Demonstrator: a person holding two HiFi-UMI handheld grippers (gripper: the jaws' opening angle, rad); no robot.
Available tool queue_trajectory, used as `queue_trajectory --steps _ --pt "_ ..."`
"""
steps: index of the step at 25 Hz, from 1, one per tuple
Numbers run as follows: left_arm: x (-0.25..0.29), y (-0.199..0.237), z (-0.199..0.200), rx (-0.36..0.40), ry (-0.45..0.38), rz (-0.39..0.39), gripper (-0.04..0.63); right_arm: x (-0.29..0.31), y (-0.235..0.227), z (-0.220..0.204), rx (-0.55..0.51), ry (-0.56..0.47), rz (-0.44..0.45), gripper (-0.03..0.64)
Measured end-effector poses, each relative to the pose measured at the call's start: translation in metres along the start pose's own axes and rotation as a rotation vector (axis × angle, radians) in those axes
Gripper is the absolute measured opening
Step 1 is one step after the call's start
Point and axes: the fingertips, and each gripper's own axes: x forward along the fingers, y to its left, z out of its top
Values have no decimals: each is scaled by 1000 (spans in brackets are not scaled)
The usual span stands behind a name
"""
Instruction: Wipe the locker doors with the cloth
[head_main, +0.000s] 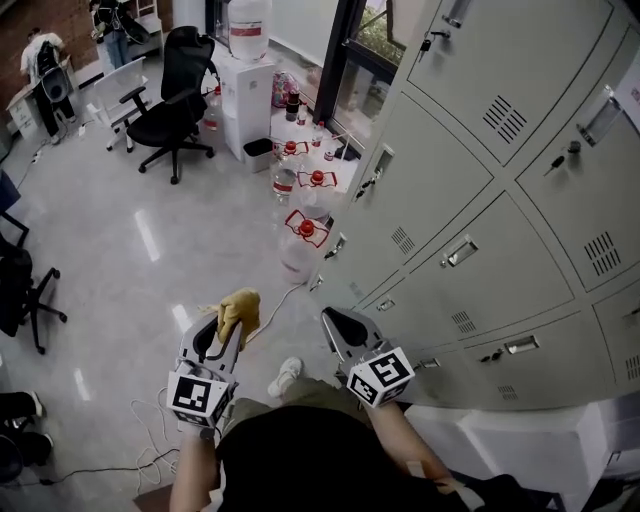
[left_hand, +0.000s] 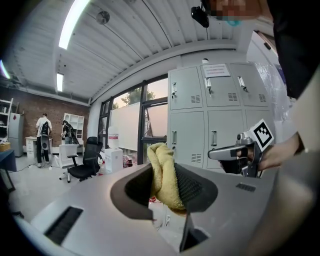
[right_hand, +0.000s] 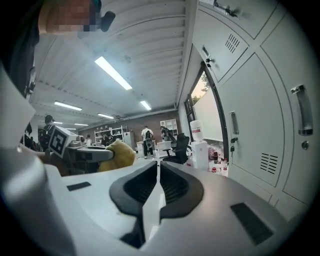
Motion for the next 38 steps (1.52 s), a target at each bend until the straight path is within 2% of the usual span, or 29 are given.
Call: queue_trajectory --steps 4,9,15,19,23,30,38 --pt "76 31 -29 9 -7 -18 117 53 -55 -22 -32 16 -13 31" --pt "158 48 -44 45 4 -103 117 100 -116 -31 -14 24 -43 31" --pt "229 52 -28 52 -11 -199 117 131 -161 -17 -20 13 -125 31" --pt "271 46 1 76 -70 -311 117 139 -183 -9 -15 6 -197 31" --pt "323 44 33 74 -115 -403 117 141 -212 6 -17 -25 -317 31" --pt "394 34 84 119 -219 -629 117 132 -264 33 3 -81 -615 31" --pt "440 19 141 121 -346 -813 117 129 -280 45 30 -118 -849 31"
